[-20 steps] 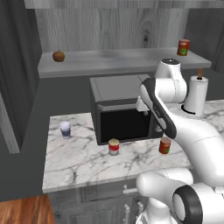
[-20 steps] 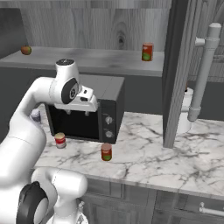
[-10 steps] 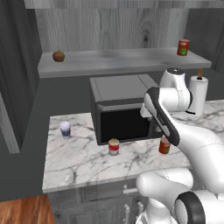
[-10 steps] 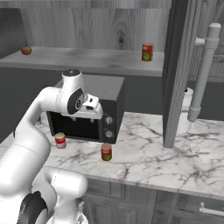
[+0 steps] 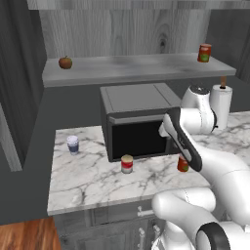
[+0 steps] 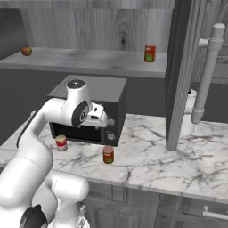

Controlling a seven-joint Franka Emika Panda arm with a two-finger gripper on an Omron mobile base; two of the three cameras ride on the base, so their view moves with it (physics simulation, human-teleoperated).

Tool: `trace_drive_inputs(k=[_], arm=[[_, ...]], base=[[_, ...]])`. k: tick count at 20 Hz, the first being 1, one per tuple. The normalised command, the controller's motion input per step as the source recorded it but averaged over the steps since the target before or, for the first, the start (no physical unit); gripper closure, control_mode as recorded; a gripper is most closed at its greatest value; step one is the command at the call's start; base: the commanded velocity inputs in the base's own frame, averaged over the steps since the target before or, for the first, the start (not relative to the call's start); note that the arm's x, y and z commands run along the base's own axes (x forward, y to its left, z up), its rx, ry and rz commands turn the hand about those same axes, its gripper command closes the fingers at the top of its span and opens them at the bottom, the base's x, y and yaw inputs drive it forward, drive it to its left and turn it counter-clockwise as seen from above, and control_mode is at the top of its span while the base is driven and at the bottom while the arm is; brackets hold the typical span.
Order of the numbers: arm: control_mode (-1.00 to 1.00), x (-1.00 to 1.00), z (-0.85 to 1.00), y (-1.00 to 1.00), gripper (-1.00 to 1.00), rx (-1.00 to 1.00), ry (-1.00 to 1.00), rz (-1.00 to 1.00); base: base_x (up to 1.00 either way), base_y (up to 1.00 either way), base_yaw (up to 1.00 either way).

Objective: Pick the cans from the counter and place them in their designated side in the cabinet.

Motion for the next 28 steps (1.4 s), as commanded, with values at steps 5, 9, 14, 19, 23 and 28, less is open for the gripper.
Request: trace_drive_inputs(k=[5,9,14,19,23,28], arm=[[-1.00,0.03,-0.24,-0.19,-1.00,0.00,-0.01,0.00],[-1.00,0.05,-0.22,-0.21,-1.00,0.00,0.00,0.00],[-1.00,0.10,-0.23,-0.22,-1.00,0.00,0.00,0.00],[-1.00,0.07,-0.23,-0.22,-1.00,0.00,0.00,0.00],[-1.00,0.04,-0.21,-0.20,-1.00,0.00,0.02,0.00],[-1.00,0.02,-0.24,-0.14,-1.00,0.00,0.04,0.00]], base=[[0.00,0.00,0.00],[0.00,0.00,0.00],[0.00,0.00,0.00],[0.00,0.00,0.00],[0.00,0.00,0.00],[0.00,0.00,0.00]])
